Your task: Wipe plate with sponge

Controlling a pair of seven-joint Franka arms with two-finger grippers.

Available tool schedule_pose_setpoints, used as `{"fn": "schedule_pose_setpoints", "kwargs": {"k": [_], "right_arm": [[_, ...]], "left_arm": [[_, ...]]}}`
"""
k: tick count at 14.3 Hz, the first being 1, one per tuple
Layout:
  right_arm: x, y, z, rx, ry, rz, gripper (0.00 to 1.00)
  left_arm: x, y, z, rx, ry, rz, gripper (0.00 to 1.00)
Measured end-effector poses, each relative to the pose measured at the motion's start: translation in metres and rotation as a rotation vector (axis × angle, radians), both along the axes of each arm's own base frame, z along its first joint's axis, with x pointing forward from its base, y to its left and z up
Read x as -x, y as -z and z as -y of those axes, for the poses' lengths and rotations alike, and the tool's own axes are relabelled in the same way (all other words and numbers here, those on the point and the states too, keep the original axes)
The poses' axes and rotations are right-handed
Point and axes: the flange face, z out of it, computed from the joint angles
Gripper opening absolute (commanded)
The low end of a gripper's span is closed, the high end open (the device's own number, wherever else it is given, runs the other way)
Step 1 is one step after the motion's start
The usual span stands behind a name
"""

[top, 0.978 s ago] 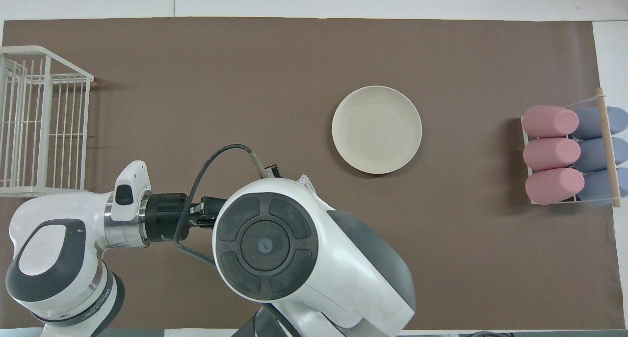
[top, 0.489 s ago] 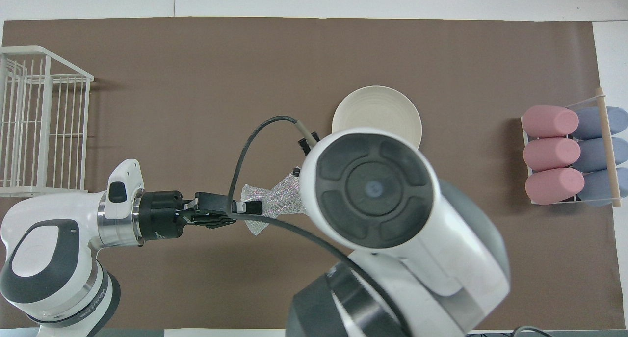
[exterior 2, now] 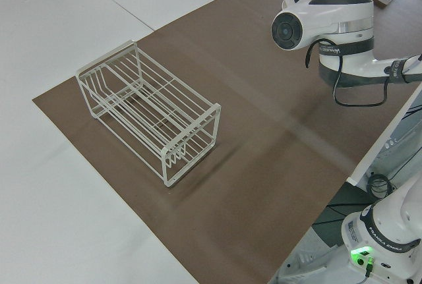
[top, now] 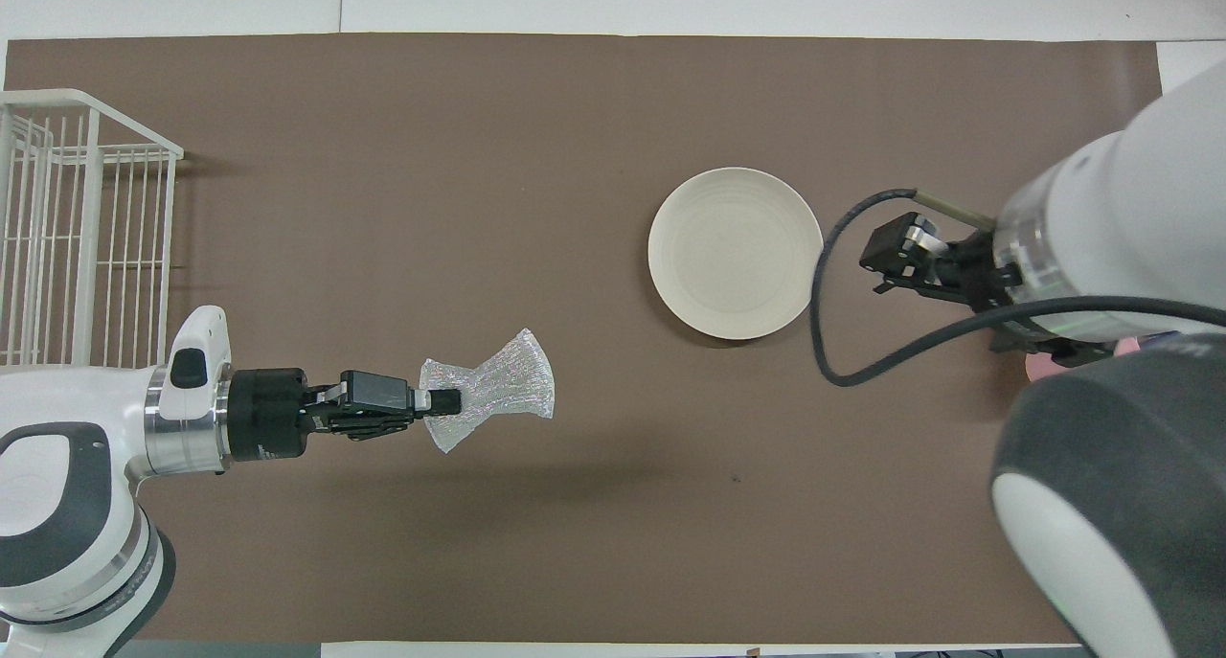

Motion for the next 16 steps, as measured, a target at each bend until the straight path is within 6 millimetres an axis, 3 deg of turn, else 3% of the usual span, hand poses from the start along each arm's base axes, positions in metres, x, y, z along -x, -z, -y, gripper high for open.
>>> {"fn": "schedule_pose_setpoints", "kwargs": {"k": [3, 5, 10, 12, 14, 16], "right_arm": [[-0.003, -0.005, 0.050, -0.018, -0.170, -0.020, 1.00], [-0.006, -0.002, 0.071, -0.028, -0.245, -0.027, 1.00], [-0.012, 0.005, 0.078, -0.035, -0.327, -0.015, 1.00], [-0.013, 0.008, 0.093, -0.039, -0.347, -0.021, 1.00], [-0.014, 0.008, 0.111, -0.043, -0.338, -0.022, 1.00], [-0.014, 0.008, 0.114, -0.042, -0.334, -0.021, 1.00]], "left_arm": [[-0.011, -0.011, -0.028, -0.149, -0.002, -0.023, 0.00], [-0.019, -0.023, -0.041, -0.264, -0.003, -0.040, 0.00], [-0.057, -0.073, -0.073, -0.596, 0.031, -0.030, 0.00], [-0.080, -0.091, -0.090, -0.733, 0.048, -0.034, 0.00], [-0.099, -0.101, -0.101, -0.879, 0.068, -0.035, 0.00], [-0.110, -0.104, -0.109, -1.025, 0.097, -0.035, 0.00]]}}
